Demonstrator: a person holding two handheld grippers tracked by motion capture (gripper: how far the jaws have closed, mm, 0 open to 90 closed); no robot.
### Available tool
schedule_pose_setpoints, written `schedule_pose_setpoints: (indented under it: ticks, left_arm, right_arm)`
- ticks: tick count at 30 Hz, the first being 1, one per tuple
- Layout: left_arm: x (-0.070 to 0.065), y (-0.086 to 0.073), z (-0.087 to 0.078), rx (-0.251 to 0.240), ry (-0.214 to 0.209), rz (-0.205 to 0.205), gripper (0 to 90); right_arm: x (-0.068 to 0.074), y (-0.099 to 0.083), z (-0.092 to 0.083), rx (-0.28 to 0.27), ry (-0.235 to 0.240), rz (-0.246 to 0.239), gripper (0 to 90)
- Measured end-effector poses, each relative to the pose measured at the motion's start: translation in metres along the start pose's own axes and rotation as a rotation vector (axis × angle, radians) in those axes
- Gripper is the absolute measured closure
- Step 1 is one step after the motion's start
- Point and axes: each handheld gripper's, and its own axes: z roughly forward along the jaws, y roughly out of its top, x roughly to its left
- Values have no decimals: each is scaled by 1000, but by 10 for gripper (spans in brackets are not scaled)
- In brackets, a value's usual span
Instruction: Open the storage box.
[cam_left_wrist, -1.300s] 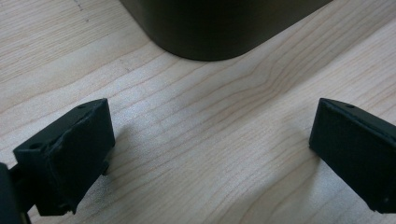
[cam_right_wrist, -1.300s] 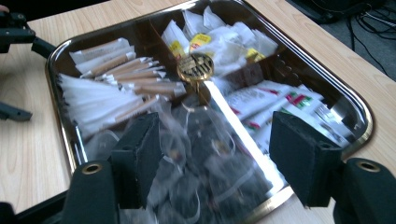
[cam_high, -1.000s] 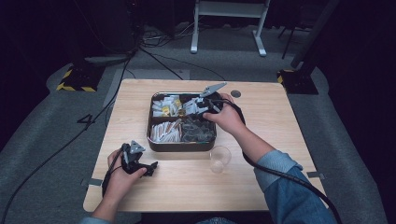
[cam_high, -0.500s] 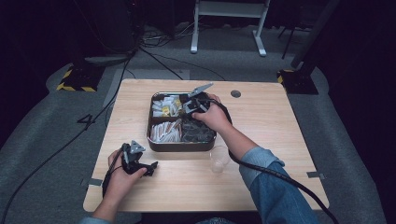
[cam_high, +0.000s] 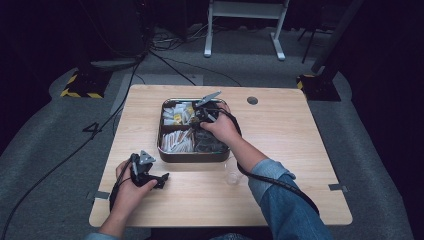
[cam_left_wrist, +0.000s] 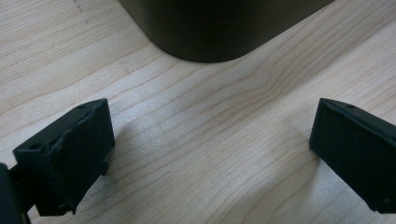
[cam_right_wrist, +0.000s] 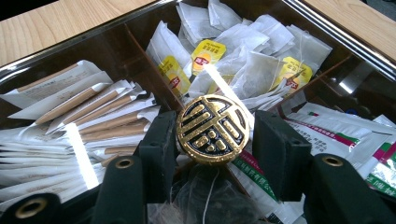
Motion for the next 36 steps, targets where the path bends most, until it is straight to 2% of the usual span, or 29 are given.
schedule_pose_setpoints:
  ticks: [2,6,12,20,26,36]
  left_arm:
    - [0,0,0,0,0,0,3]
    - [0,0,0,0,0,0,3]
    - [0,0,0,-1,0,-3,3]
    - [0,0,0,1,-1,-2,3]
    - [0,0,0,-1,0,-2,3]
    - [0,0,0,2,-3,-3,3]
  right_arm:
    - [2,1,1,3,-1,-27,579]
    - [3,2,1,4,-6,-39,584]
    - [1,1,0,-2,11,-13,586]
    - [1,6,-2,-4,6,-44,587]
    - [-1,10,-13,-33,9,-44,587]
    - [-8,13,-41,-75,-4,-51,587]
